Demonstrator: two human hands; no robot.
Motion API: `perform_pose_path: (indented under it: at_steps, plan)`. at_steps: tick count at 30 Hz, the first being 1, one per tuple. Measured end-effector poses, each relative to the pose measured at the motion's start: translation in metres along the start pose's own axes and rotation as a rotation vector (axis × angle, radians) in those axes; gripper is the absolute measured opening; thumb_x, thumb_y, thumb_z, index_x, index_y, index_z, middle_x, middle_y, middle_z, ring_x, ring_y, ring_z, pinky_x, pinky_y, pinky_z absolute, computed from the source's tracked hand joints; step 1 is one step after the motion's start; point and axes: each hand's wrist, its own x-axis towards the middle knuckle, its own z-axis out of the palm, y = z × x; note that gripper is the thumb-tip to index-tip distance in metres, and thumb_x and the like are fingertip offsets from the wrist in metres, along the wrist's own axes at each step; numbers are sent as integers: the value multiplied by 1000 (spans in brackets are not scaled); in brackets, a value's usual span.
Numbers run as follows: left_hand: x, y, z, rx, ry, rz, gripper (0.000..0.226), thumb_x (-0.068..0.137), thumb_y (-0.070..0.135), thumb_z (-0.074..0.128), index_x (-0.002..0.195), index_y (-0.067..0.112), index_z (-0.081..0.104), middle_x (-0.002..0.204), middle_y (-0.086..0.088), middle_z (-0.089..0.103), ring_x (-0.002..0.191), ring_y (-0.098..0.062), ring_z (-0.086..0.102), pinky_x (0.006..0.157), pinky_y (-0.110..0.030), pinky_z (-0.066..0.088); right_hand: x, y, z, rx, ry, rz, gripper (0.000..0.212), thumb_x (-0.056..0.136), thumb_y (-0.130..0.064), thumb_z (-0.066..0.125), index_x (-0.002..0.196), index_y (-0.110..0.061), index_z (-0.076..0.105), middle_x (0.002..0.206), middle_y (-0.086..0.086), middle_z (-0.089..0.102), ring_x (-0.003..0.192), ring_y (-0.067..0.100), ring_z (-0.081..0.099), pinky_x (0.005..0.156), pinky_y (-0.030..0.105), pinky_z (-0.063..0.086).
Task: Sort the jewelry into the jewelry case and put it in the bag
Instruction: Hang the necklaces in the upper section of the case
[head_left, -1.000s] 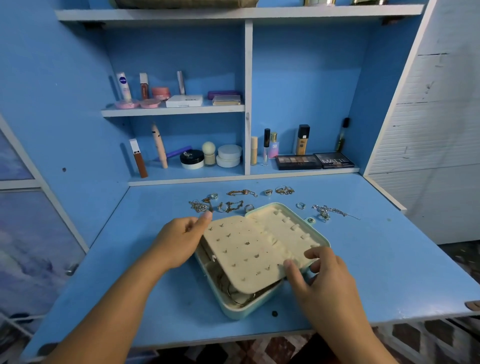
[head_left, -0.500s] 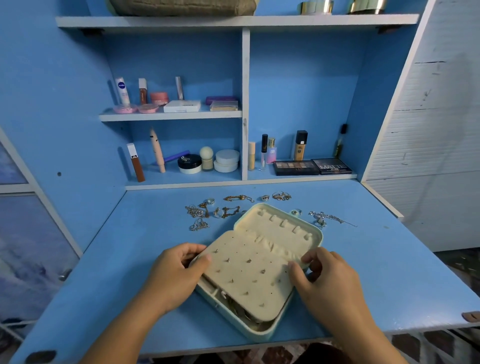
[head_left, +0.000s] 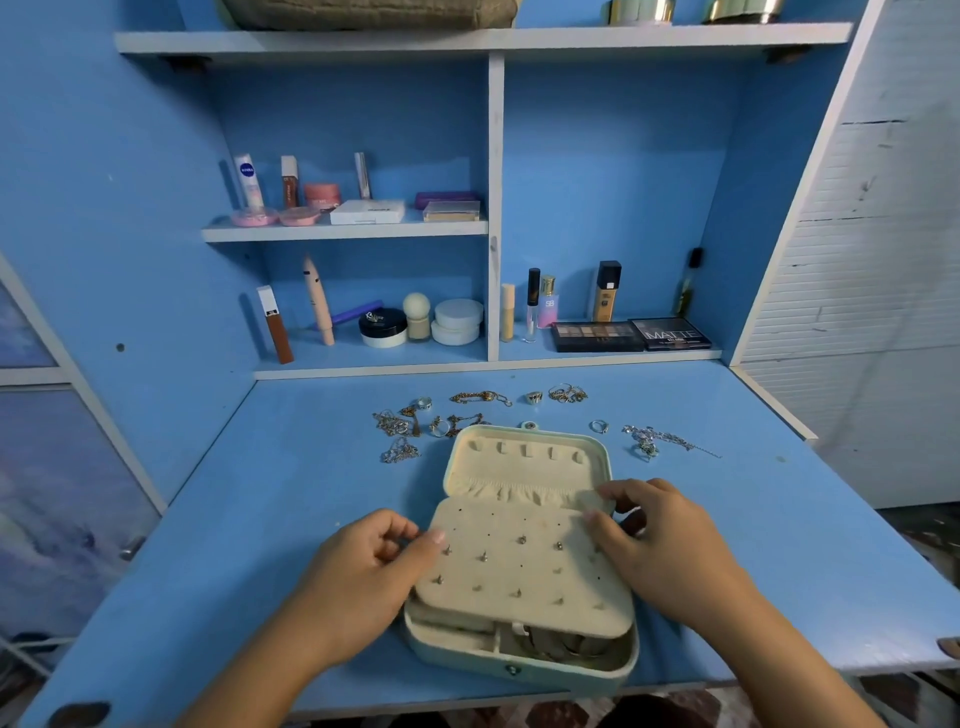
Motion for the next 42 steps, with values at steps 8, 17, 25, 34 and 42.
perform_pose_path:
  at_steps: [8,17,25,34,42]
  plan:
    - [20,5,3,58,2,16,24,94,39,57,81,24,71,77,1,74,73,-20,71,73,-42,59,13,0,-2,35,-50,11,39,88,-42,58,124,-26,59,111,-10,49,76,-6,56,59,5,37]
    - [30,7,5,53,-19,-17,15,90,35,61,83,25,70,78,4,74,76,-19,69,72,-42,59,20,0,1,82,-68,49,43,89,-43,57,129,-28,55,115,-9,47,73,-5,58,54,8,36]
    - [45,8,2,41,32,-67,12,85,28,66,78,20,70,72,3,74,74,-20,71,74,-46,59,21,-5,8,104,-67,58,46,88,-42,58,131,-25,53,114,-8,44,71,-5,56,54,3,36]
    - [43,6,1,12,50,-72,12,85,27,66,77,18,69,72,-2,73,74,-23,71,73,-48,59,21,-8,8,66,-97,50,47,89,-45,56,133,-28,51,116,-11,42,79,-5,53,58,5,34]
    - [44,5,0,37,40,-54,10,85,28,66,79,20,68,73,1,73,72,-18,70,72,-44,59,29,-11,-8,11,-241,69,40,86,-47,59,123,-32,56,114,-13,51,82,-2,59,62,11,42]
